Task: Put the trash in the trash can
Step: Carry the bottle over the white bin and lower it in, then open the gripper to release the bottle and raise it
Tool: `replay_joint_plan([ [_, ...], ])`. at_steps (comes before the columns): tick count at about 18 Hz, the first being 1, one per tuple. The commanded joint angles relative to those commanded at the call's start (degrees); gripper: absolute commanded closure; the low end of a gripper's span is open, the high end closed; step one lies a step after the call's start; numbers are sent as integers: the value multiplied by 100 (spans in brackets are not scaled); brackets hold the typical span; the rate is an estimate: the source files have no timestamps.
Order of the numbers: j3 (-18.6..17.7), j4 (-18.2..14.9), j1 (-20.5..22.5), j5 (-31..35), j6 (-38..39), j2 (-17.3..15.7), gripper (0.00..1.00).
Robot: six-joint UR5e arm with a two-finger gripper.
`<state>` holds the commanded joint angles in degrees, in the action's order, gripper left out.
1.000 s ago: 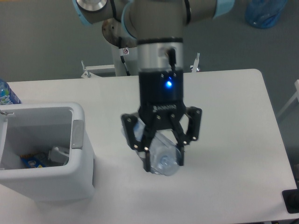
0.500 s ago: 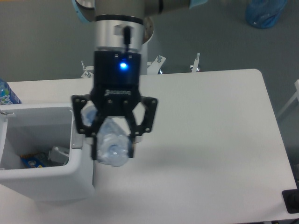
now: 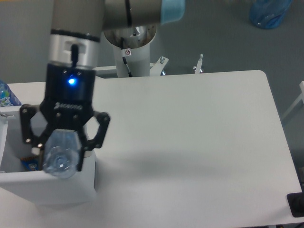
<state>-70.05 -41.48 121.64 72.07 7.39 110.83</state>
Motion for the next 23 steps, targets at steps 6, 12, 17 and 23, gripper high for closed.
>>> replay_joint_plan([
  [6, -79, 9, -132, 0, -96, 105, 28],
  [12, -211, 9, -132, 9, -553, 53, 0],
  [17, -202, -9, 174, 79, -887, -87, 0],
  [23, -377, -44, 649, 1483, -2053, -447, 0],
])
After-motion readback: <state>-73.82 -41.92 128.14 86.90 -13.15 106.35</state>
